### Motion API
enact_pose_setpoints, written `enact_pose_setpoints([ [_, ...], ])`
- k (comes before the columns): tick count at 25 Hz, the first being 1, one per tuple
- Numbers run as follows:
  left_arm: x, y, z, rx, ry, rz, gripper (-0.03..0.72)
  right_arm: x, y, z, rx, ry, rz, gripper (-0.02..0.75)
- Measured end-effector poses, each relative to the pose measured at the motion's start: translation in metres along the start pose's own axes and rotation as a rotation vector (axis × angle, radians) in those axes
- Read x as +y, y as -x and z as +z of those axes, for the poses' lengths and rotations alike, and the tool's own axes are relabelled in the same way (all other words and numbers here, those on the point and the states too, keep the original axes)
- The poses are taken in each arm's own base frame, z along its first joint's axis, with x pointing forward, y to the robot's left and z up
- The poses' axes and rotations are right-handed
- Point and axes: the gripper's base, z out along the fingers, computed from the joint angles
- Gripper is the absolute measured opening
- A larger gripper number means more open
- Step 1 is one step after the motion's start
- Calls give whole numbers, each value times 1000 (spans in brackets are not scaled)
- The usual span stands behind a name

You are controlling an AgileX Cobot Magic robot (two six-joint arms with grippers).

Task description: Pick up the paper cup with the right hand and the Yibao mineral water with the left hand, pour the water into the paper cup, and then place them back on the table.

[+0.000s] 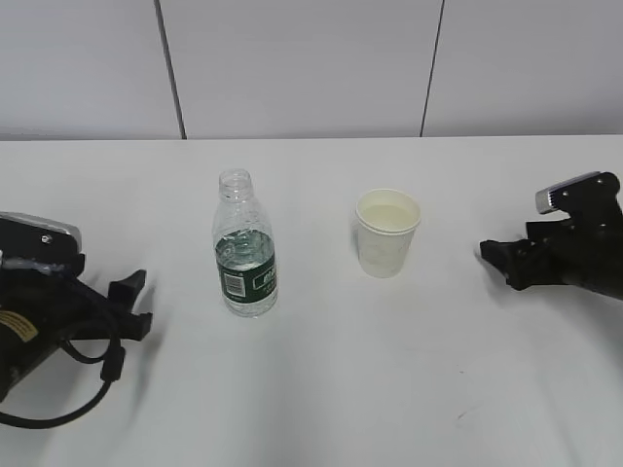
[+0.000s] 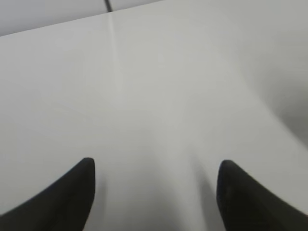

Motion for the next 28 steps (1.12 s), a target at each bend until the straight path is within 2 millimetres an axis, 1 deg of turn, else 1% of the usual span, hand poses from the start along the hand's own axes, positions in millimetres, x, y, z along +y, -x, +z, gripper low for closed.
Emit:
enact_pose_setpoints([
  [3,21,-2,2,4,40,-11,481,-14,-3,-5,-6,-66,41,608],
  [5,32,-3,2,7,62,-19,478,-19,-3,-6,-15,-97,67,605],
  [8,47,-3,4,1,90,-57,470,-23,-3,-7,-24,-133,103,601],
  [11,59,5,13,-31,111,-75,470,-26,-2,-7,-30,-153,143,596],
  [14,66,9,25,-1,113,-77,470,-30,2,-5,-40,-163,184,596],
  [18,67,18,39,103,84,-83,470,-39,7,-2,52,-196,206,596],
  [22,72,42,46,212,71,-88,470,-46,19,-6,120,-210,193,595],
  [25,76,65,48,283,64,-91,468,-50,29,-10,146,-225,212,595],
  [28,81,92,50,317,58,-79,468,-55,38,-16,198,-256,225,595],
])
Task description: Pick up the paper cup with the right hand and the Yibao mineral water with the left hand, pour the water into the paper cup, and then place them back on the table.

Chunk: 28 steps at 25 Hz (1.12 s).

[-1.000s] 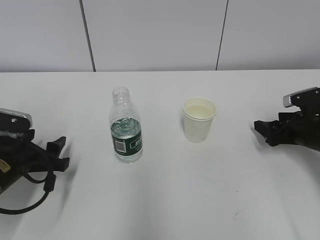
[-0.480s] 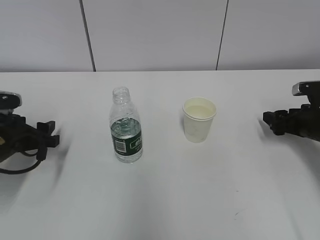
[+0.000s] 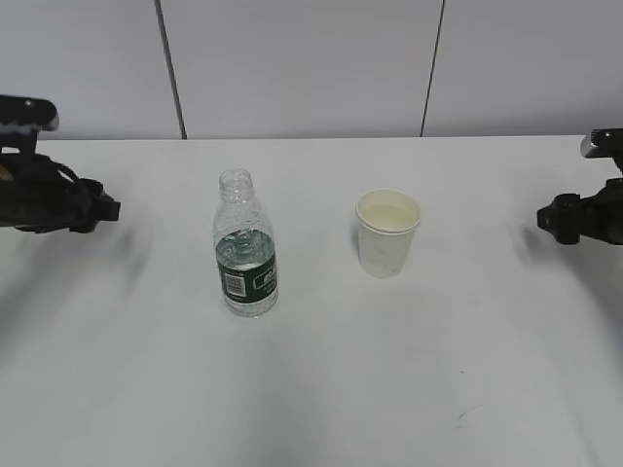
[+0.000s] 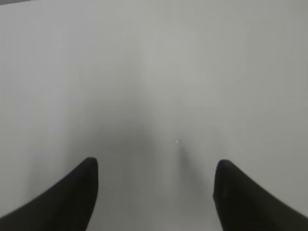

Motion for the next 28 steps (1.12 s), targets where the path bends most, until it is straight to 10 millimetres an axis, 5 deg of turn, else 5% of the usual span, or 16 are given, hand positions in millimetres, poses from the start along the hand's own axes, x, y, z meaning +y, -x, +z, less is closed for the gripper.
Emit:
enact_pose_setpoints([
  [6,3,24,-6,103,-2,39,468,-7,13,-14,58,-64,15,595],
  [14,5,7,-22,485,-13,46,466,-6,14,-17,69,-61,53,595],
  [28,11,36,-88,439,27,81,461,6,15,-17,73,69,211,595],
])
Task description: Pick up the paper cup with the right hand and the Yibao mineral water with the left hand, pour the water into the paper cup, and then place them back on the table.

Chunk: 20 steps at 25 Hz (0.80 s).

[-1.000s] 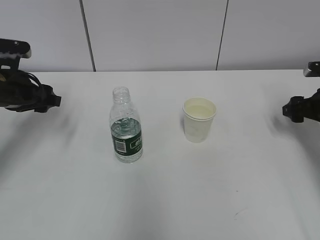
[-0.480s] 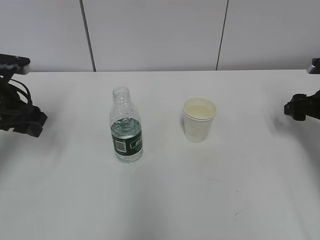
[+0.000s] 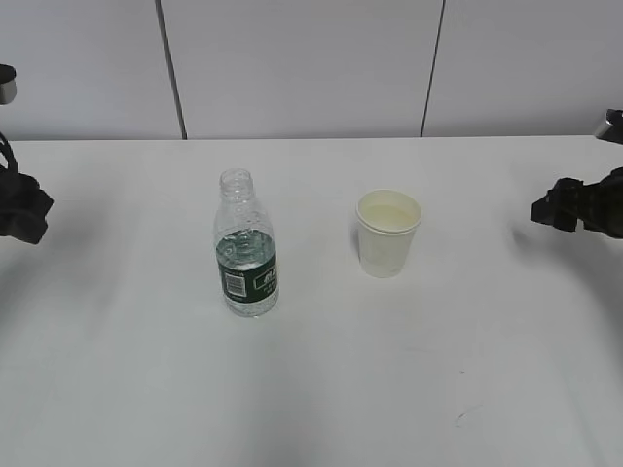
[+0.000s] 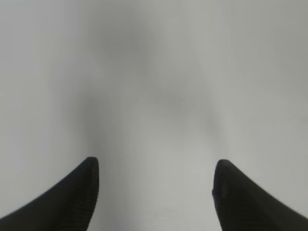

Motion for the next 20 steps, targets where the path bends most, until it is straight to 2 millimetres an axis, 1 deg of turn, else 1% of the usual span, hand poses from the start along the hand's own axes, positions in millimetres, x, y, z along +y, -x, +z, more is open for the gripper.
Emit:
enact_pose_setpoints([
  [3,0,-6,-7,46,0,-1,461,2,2,0,29,20,-29,595],
  [5,1,-9,-16,60,2,-2,459,4,7,-1,41,41,-38,595],
  [7,1,-14,-28,58,6,-5,459,5,15,-2,40,56,-36,595],
  [9,0,-25,-42,52,4,-12,459,6,23,-2,28,61,-13,594],
  [12,-4,-51,-64,36,-11,-33,459,6,29,-3,12,64,0,594],
  [17,-14,-98,-105,-92,-63,-93,458,6,30,-3,13,67,1,594],
  [20,-20,-124,-118,-154,-83,-114,458,7,30,-3,14,69,-1,594],
])
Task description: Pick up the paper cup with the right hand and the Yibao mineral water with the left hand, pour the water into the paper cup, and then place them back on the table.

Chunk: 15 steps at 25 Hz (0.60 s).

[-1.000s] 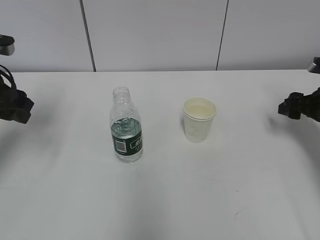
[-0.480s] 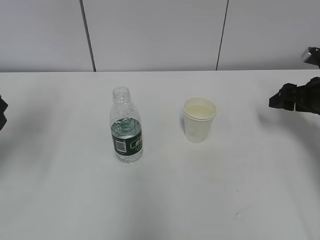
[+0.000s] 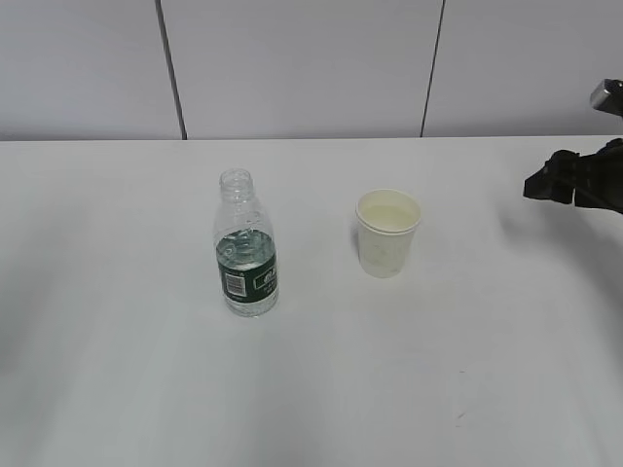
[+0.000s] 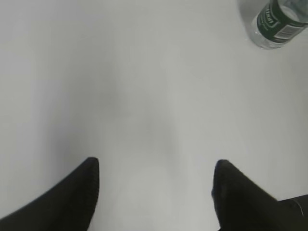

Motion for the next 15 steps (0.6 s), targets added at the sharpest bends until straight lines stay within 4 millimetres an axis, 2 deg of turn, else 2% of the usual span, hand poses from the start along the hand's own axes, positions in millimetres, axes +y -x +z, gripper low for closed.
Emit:
enact_pose_setpoints([
  [7,-4,-48,-7,-60,-16,-13,452,0,0,0,0,0,1,594],
  [15,-8,-64,-23,-314,-30,-31,449,0,0,0,0,2,1,594],
])
